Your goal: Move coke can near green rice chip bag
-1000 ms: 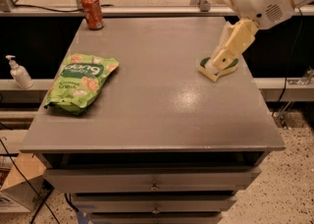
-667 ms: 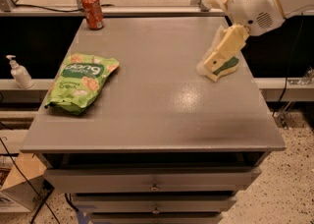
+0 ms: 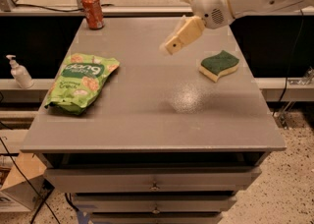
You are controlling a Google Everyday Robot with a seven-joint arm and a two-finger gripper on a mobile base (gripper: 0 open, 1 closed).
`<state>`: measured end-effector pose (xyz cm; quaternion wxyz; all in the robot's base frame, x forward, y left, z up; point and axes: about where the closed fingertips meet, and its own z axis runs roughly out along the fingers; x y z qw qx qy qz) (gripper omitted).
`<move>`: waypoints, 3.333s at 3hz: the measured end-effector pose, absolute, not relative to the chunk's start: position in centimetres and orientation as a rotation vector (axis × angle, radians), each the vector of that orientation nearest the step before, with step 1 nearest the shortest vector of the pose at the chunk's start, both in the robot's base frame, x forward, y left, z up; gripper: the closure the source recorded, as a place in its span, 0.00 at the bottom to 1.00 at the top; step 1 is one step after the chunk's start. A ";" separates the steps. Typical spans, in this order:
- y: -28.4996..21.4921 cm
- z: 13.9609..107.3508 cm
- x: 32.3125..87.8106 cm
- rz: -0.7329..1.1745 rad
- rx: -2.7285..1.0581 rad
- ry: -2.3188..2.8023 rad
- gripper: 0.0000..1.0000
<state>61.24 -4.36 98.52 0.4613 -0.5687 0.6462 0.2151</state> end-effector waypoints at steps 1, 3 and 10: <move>-0.9 97.4 65.3 0.573 -1.352 1.584 0.00; 2.6 96.7 68.7 0.612 -1.320 1.574 0.00; 16.6 91.8 83.6 0.652 -1.060 1.652 0.00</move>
Offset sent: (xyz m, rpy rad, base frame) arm 0.1156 0.0998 -0.0251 0.1367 0.0401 -0.0278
